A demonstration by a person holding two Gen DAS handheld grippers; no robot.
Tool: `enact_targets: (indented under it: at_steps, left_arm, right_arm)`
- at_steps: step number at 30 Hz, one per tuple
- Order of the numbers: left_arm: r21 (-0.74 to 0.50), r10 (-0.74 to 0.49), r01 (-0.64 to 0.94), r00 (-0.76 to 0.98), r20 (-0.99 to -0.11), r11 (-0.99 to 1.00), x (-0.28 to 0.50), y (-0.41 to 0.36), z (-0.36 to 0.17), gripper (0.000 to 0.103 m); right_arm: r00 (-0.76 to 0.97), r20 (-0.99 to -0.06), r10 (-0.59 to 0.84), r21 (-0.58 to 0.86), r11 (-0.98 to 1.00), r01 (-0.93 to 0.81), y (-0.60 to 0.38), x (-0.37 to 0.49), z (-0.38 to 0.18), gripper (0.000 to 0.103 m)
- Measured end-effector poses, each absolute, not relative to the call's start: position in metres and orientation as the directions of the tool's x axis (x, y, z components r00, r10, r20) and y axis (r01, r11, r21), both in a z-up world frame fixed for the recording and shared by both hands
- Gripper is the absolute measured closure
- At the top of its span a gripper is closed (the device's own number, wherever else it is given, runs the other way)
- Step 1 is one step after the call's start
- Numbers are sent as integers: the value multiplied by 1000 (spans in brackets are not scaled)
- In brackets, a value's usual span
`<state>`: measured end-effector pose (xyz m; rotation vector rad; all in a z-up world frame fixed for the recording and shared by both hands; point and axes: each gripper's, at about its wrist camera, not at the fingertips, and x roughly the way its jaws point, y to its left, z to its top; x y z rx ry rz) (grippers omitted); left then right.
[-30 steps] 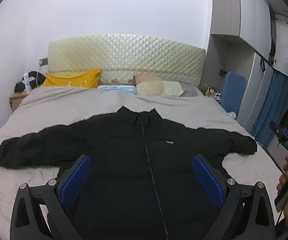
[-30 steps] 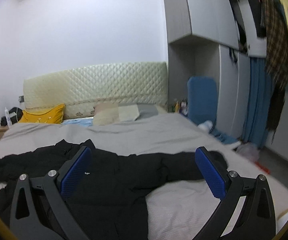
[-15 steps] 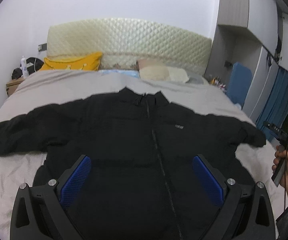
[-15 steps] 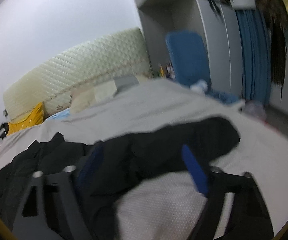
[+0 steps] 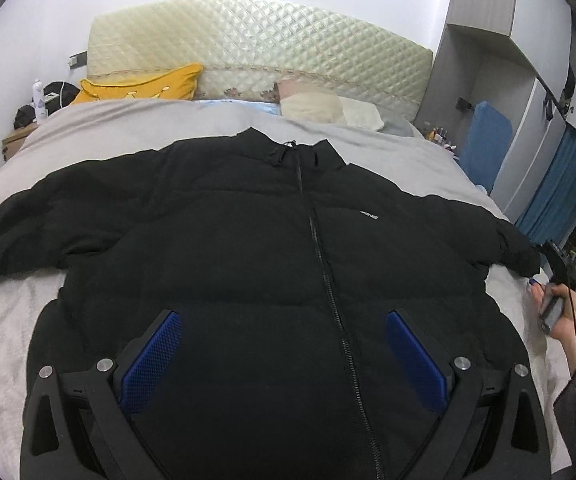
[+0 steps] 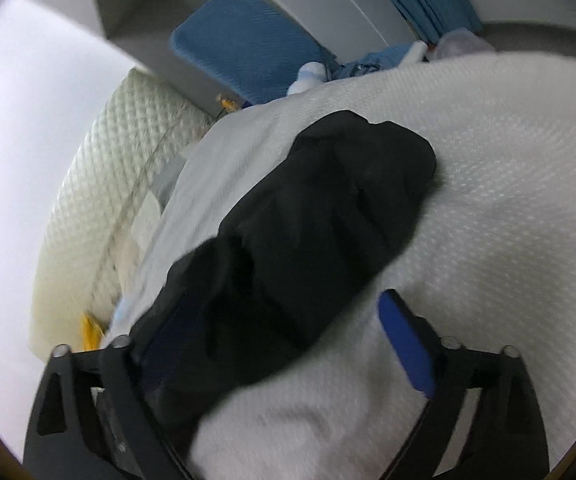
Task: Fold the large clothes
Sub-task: 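Move the right gripper to the jacket sleeve cuff and grasp it, then lift the sleeve with the right gripper and fold it across the jacket body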
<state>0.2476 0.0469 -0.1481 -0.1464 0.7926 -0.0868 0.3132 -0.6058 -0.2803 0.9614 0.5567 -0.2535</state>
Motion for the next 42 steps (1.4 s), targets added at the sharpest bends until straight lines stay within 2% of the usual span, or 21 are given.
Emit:
enact_targets:
  at_steps: [6, 9, 15, 16, 20, 23, 27, 32, 35, 38, 42]
  left_arm:
    - [-164, -133, 22, 695, -707, 986, 256, 42, -159, 0]
    - [-158, -127, 21, 705, -698, 987, 258, 39, -163, 0]
    - [-185, -134, 6, 713, -689, 983, 263, 38, -169, 0]
    - [-186, -131, 1, 715, -687, 983, 263, 38, -170, 0]
    - [-136, -72, -36, 702, -708, 990, 269, 32, -175, 0]
    - [-94, -40, -37, 704, -709, 995, 269, 28, -178, 0]
    - [-80, -28, -41, 703, -711, 996, 269, 28, -180, 0]
    - [-54, -5, -47, 713, -701, 997, 263, 29, -176, 0]
    - [-50, -1, -47, 723, -691, 998, 259, 30, -171, 0]
    - [-25, 22, -53, 733, -680, 998, 255, 29, -164, 0]
    - [-8, 38, -58, 745, -666, 998, 249, 28, -153, 0]
  right_arm:
    - [864, -501, 54, 771, 481, 417, -614, 325, -310, 6]
    - [881, -469, 63, 771, 516, 373, -613, 335, -307, 10]
    - [925, -371, 88, 840, 456, 294, -624, 344, -312, 36]
    - [928, -362, 86, 847, 445, 289, -624, 344, -312, 44]
    - [924, -372, 90, 841, 453, 295, -611, 347, -309, 76]
    - [905, -420, 63, 773, 548, 320, -598, 352, -291, 87]
    - [900, -436, -13, 727, 584, 361, -599, 338, -268, 91]
    - [917, -392, -78, 760, 534, 370, -625, 302, -249, 92]
    - [913, -399, -83, 762, 524, 380, -631, 291, -239, 92]
    - [900, -420, -117, 709, 577, 406, -619, 292, -221, 92]
    - [914, -374, -155, 628, 683, 373, -580, 285, -166, 92]
